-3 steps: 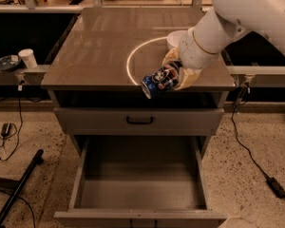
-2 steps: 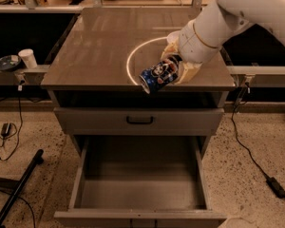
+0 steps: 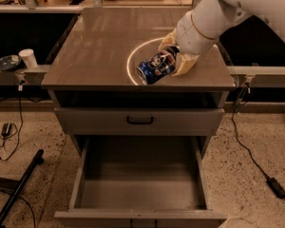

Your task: Pick pepsi can from middle drawer and place on counter

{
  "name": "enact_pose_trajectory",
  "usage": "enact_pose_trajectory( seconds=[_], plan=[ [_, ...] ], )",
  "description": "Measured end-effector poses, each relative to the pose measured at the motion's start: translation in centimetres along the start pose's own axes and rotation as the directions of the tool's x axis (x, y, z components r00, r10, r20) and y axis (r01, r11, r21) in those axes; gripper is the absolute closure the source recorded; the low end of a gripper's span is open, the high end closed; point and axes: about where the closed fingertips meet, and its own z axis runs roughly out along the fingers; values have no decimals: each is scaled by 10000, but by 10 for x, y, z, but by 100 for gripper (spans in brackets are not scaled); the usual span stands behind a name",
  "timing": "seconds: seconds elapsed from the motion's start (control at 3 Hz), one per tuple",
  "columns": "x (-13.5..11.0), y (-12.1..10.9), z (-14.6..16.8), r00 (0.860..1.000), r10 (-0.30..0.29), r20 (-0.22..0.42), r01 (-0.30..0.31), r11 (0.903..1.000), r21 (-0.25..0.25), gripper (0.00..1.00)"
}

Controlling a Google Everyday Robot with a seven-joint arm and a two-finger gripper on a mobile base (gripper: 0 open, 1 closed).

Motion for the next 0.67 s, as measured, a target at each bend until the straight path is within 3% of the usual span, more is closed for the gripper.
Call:
enact_pose_trajectory(
  seconds=[0.67],
  plan=[
    [2,-37,27,9983,-451,371,446,9989,155,100]
  ],
)
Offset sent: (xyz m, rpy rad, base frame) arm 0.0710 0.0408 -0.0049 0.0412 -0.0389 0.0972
